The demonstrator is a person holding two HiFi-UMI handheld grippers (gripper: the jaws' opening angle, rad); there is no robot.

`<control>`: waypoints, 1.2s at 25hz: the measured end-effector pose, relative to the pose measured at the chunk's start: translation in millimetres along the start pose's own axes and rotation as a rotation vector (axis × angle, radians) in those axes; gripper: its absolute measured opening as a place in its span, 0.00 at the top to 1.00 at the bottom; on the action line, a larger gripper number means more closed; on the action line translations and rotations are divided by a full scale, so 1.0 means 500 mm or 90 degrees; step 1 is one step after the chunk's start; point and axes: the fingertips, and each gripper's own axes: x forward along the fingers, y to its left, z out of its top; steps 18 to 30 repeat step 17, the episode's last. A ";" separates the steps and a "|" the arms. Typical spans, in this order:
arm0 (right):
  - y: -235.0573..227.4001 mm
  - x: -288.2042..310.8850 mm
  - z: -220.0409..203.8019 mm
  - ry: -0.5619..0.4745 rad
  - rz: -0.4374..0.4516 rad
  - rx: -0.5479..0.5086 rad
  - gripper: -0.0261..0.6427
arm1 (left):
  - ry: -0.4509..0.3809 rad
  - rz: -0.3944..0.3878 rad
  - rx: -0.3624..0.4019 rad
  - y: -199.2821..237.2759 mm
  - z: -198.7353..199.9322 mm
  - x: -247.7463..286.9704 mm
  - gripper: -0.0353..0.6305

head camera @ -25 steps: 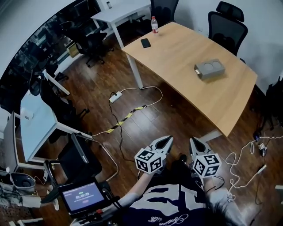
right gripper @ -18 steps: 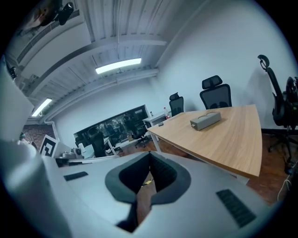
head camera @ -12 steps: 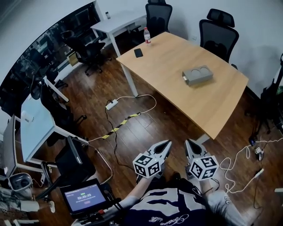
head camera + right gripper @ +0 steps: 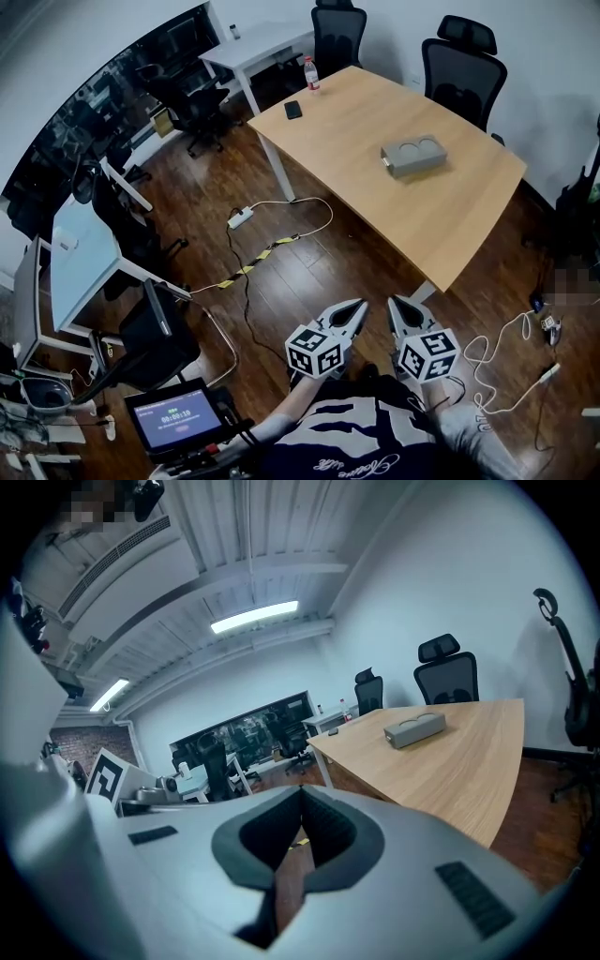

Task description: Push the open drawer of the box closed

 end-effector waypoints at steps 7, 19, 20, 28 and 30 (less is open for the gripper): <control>-0.009 -0.007 0.000 -0.001 0.007 0.000 0.98 | 0.007 0.011 0.006 -0.012 -0.008 0.003 0.95; -0.004 0.011 0.000 0.001 0.006 0.003 0.98 | 0.011 0.016 0.010 0.007 0.003 -0.007 0.95; -0.004 0.011 0.000 0.001 0.006 0.003 0.98 | 0.011 0.016 0.010 0.007 0.003 -0.007 0.95; -0.004 0.011 0.000 0.001 0.006 0.003 0.98 | 0.011 0.016 0.010 0.007 0.003 -0.007 0.95; -0.004 0.011 0.000 0.001 0.006 0.003 0.98 | 0.011 0.016 0.010 0.007 0.003 -0.007 0.95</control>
